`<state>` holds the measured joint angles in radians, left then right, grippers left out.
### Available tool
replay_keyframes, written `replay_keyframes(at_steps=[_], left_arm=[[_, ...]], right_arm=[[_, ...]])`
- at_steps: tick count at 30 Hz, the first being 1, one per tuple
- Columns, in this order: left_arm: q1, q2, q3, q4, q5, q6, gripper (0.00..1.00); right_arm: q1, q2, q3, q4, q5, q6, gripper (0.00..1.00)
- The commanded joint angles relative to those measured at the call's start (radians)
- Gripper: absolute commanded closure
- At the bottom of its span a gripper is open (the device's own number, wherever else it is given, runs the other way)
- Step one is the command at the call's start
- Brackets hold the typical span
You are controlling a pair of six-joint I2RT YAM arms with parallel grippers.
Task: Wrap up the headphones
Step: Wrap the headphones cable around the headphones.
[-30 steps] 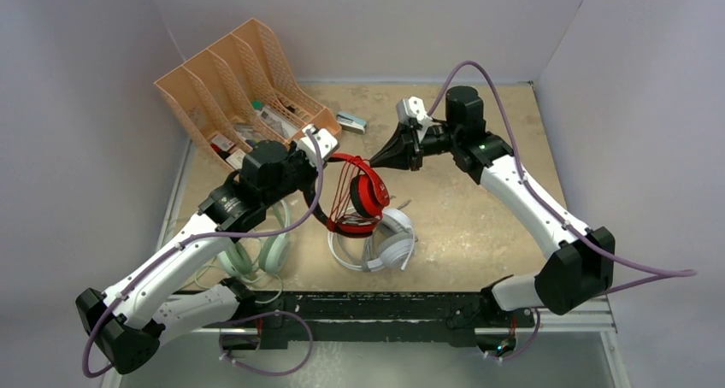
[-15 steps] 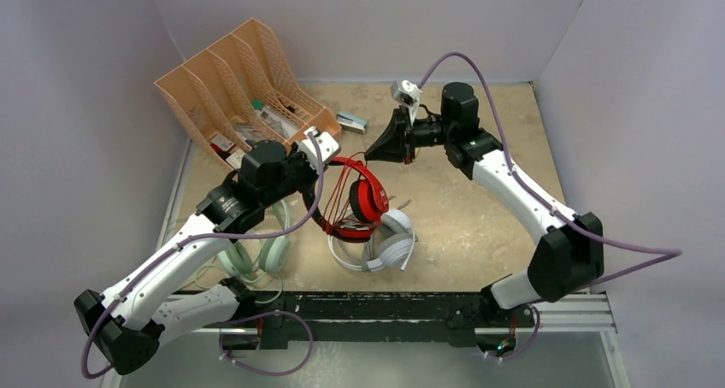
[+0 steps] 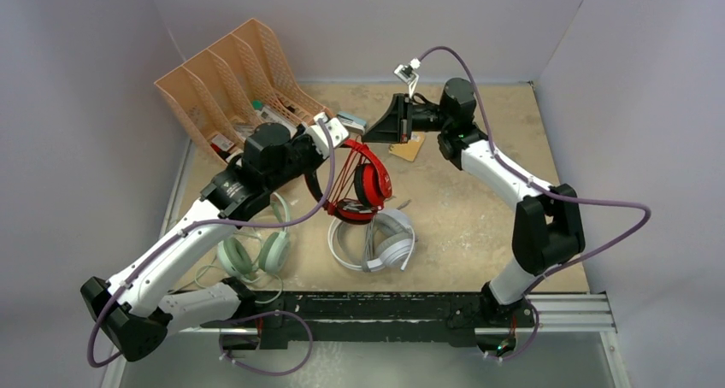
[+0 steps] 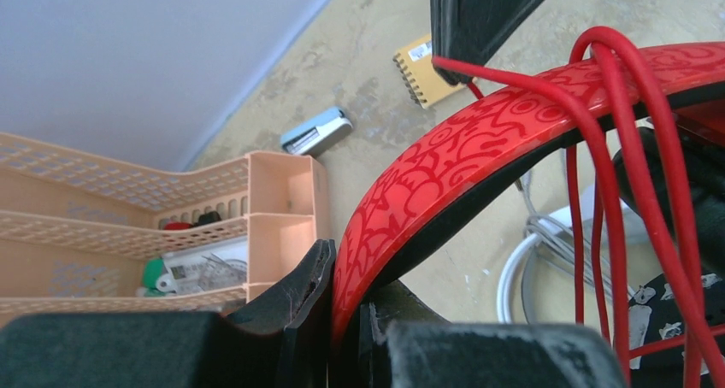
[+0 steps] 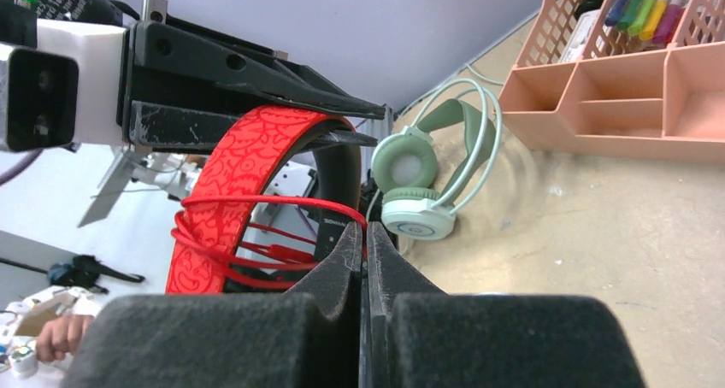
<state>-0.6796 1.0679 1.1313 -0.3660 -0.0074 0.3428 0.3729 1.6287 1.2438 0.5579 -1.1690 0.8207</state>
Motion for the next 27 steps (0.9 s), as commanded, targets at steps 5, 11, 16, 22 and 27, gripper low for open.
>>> replay_keyframes(at_steps=[5, 11, 16, 22, 27], left_arm=[[-0.015, 0.047, 0.101, 0.138, 0.011, 0.039, 1.0], [-0.016, 0.054, 0.077, 0.176, 0.011, 0.036, 1.0], [-0.018, 0.054, 0.073, 0.184, -0.039, 0.048, 1.0], [-0.018, 0.053, 0.074, 0.176, -0.013, 0.032, 1.0], [-0.018, 0.036, 0.071, 0.115, 0.003, 0.007, 1.0]], right_arm=[[0.028, 0.038, -0.005, 0.322, 0.018, 0.293, 1.0], [0.054, 0.089, -0.022, 0.613, 0.018, 0.576, 1.0], [0.06, 0.121, -0.076, 0.87, 0.012, 0.857, 1.0], [0.055, 0.069, -0.112, 0.711, -0.003, 0.676, 1.0], [-0.002, -0.012, -0.142, 0.588, 0.014, 0.505, 1.0]])
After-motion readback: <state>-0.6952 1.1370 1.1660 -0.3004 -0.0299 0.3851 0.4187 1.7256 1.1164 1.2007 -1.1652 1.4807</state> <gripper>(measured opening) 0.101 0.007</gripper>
